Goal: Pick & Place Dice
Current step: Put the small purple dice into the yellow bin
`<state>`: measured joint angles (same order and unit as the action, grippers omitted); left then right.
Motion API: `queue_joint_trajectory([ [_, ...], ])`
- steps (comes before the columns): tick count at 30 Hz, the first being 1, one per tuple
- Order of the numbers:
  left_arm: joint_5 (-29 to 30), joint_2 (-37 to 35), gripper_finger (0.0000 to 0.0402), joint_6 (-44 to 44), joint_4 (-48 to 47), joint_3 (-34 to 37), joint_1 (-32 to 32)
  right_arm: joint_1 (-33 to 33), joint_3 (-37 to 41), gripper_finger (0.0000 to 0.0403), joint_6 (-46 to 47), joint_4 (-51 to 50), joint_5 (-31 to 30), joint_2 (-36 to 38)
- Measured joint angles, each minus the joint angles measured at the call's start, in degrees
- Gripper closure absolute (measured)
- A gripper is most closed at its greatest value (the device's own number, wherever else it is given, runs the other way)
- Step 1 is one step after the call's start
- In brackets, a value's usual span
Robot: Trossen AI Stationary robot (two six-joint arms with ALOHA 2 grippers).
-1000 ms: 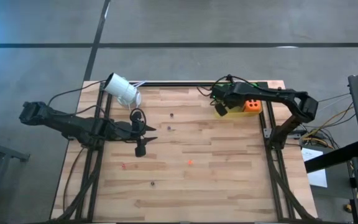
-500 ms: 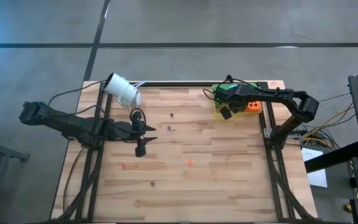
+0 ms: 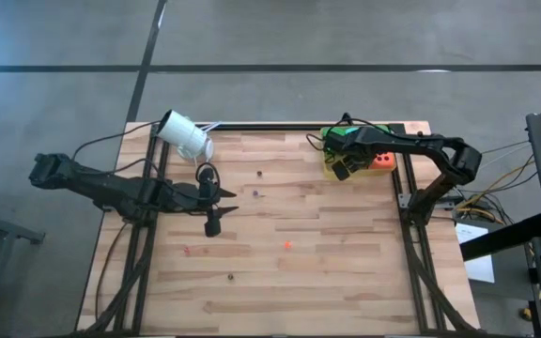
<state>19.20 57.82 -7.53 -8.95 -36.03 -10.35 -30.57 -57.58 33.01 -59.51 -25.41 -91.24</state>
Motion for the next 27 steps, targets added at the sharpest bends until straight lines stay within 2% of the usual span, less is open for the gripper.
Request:
queue_joint_trajectory([
  [8, 0.0, 0.0, 0.0227, 0.0, 0.0, 0.0, 0.0, -0.1, 0.0, 0.0208, 0.0, 0.0, 0.6, 0.0],
  [14, 0.0, 0.0, 0.0227, 0.0, 0.0, 0.0, 0.0, -0.5, 0.0, 0.0212, -2.6, 0.1, 4.0, 0.0],
  [17, 0.0, 0.0, 0.0227, 0.0, 0.1, 0.0, 0.0, -0.5, 0.0, 0.0215, -6.1, 0.1, 3.4, 0.0],
  [20, 0.0, 0.0, 0.0227, 0.0, 0.0, 0.0, 0.0, -0.5, 0.0, 0.0216, -5.6, 0.2, 1.1, 0.0],
  [27, 0.0, 0.0, 0.0227, 0.0, 0.0, 0.0, 0.0, -0.6, 0.0, 0.0214, -6.2, 1.2, 1.1, 0.0],
])
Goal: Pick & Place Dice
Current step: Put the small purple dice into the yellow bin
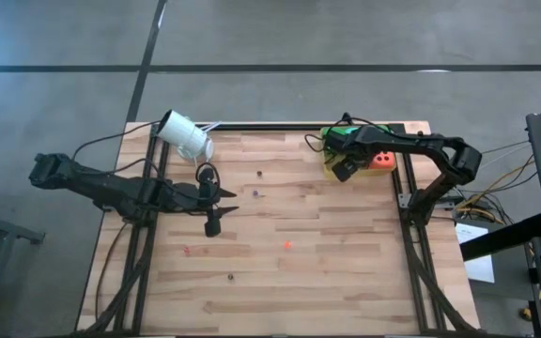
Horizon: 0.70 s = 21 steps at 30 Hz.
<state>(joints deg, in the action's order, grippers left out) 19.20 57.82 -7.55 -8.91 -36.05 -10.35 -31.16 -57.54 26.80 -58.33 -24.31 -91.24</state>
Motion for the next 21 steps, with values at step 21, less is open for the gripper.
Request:
queue_joint_trajectory([
  [21, 0.0, 0.0, 0.0227, 0.0, 0.1, 0.0, 0.0, -0.3, -3.1, 0.0227, -3.0, 0.2, -2.9, 0.1],
])
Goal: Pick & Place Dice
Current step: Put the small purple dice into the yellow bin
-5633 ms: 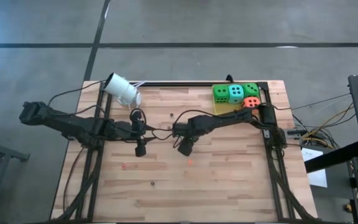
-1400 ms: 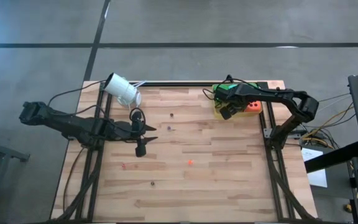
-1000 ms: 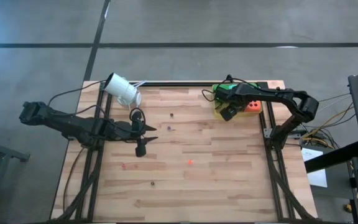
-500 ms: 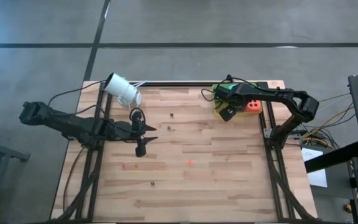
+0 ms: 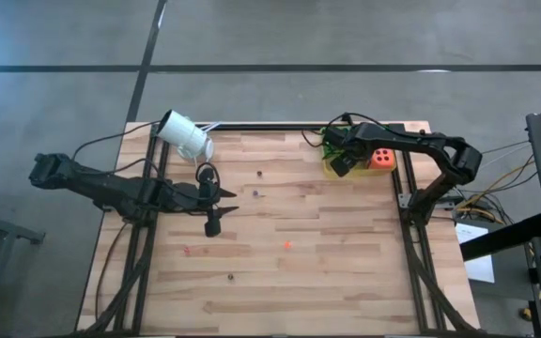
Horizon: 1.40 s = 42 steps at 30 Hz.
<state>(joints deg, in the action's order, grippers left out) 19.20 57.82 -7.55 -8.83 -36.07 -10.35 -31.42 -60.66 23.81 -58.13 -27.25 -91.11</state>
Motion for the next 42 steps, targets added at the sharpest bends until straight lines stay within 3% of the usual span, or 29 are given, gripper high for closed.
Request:
queue_joint_trajectory([
  [9, 0.0, 0.0, 0.0227, 0.0, 0.0, 0.0, 0.0, 0.0, 0.1, 0.0314, 1.5, 0.1, 0.1, 0.0],
  [15, 0.0, 0.0, 0.0227, 0.0, 0.0, 0.0, 0.0, 0.0, 0.2, 0.0336, 1.7, 0.1, 0.2, 0.0],
  [28, 0.0, 0.0, 0.0227, 0.0, 0.0, 0.0, 0.0, 0.0, 0.3, 0.0246, 3.1, 0.1, 0.7, 0.0],
  [35, 0.0, 0.0, 0.0227, 0.0, 0.0, 0.0, 0.0, -1.1, -2.3, 0.0222, 4.8, 1.3, 13.6, 0.0],
  [42, 0.0, 0.0, 0.0227, 0.0, 0.0, 0.0, 0.0, -1.6, -3.6, 0.0220, 4.7, 6.5, 13.8, 0.1],
])
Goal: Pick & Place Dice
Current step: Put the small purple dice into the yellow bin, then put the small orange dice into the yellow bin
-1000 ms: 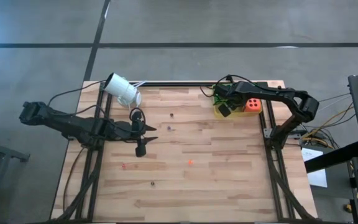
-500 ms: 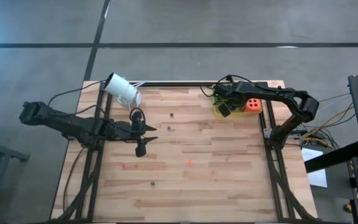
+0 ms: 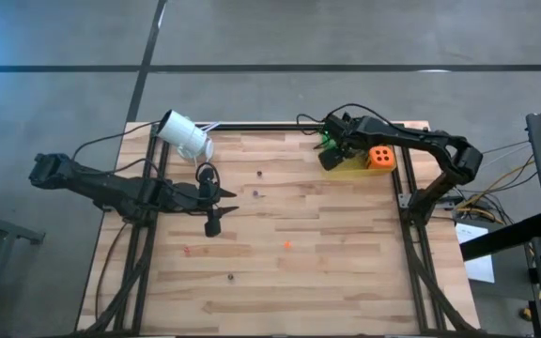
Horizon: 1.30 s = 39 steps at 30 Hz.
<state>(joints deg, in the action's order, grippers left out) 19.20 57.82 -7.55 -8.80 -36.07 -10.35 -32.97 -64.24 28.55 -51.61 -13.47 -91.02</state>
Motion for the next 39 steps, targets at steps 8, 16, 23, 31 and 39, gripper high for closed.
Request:
queue_joint_trajectory([
  [8, 0.0, 0.0, 0.0227, 0.0, 0.0, 0.0, 0.0, -1.4, 1.3, 0.0220, -1.9, 5.4, -7.3, 0.0],
  [16, 0.0, 0.0, 0.0227, 0.0, 0.0, 0.0, 0.0, -2.9, 4.2, 0.0220, -2.2, 8.9, -7.3, 0.0],
  [23, 0.0, 0.0, 0.0227, 0.0, 0.0, 0.0, 0.0, -3.0, 5.7, 0.0220, -2.3, 8.6, -4.1, 0.1],
  [31, 0.0, 0.0, 0.0227, -0.2, 0.0, 0.0, 0.0, -3.0, 6.6, 0.0220, -2.6, 8.1, -2.7, 0.0],
  [39, 0.0, 0.0, 0.0227, -0.2, 0.0, 0.0, 0.0, -1.7, 4.1, 0.0220, -2.6, 5.4, -3.0, 3.4],
])
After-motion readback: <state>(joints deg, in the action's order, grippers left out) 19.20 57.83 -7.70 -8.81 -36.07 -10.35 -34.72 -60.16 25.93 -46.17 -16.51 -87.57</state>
